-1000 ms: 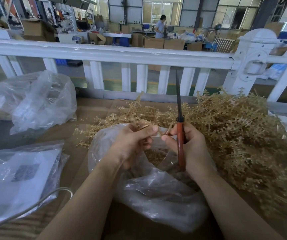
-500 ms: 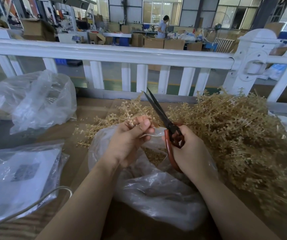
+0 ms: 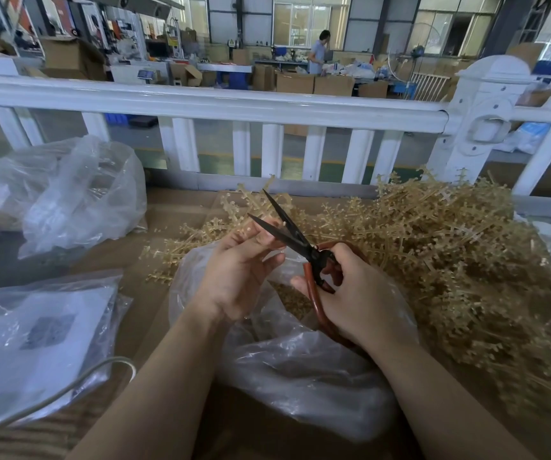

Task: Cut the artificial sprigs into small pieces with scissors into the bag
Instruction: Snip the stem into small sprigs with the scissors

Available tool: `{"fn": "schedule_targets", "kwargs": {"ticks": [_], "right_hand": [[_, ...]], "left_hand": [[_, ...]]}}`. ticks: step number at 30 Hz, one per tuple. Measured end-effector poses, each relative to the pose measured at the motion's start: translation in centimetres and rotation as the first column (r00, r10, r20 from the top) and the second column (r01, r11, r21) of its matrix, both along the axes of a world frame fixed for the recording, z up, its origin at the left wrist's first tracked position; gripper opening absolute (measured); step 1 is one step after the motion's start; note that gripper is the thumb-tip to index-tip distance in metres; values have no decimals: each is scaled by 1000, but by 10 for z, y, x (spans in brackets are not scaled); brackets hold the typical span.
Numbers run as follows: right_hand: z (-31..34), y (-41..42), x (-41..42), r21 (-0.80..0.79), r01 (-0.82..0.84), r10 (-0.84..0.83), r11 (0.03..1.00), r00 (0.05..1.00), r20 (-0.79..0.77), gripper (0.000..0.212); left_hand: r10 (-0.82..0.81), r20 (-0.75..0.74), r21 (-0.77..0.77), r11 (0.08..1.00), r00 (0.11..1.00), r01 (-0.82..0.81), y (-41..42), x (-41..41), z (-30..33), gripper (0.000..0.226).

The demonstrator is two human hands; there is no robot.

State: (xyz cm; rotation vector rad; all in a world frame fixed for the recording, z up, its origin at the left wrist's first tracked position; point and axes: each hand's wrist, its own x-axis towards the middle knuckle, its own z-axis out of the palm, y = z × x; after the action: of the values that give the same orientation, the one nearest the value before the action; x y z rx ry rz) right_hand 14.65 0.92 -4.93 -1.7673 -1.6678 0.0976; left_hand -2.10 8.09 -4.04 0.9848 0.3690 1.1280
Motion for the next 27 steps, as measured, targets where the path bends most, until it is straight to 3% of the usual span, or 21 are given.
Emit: {"fn": "schedule_targets", "kwargs": {"ticks": [7, 12, 23, 27], "right_hand": [[-9, 3, 1, 69, 0, 4, 998, 999, -54, 52], [-9, 2, 3, 101, 16, -12, 995, 999, -41, 51], [-13, 3, 1, 136, 6, 2, 991, 999, -53, 55], [-17, 7, 3, 111, -7, 26, 994, 984, -174, 39]], "left_hand": [[-4, -12, 6, 1000, 1000, 4, 1, 0, 0, 16], [10, -2, -22, 1000, 1000, -10, 2, 0, -1, 6], [60, -32, -44, 997, 998, -62, 1, 1, -1, 5], [158, -146, -37, 986, 977, -165, -3, 4, 2, 7]]}}
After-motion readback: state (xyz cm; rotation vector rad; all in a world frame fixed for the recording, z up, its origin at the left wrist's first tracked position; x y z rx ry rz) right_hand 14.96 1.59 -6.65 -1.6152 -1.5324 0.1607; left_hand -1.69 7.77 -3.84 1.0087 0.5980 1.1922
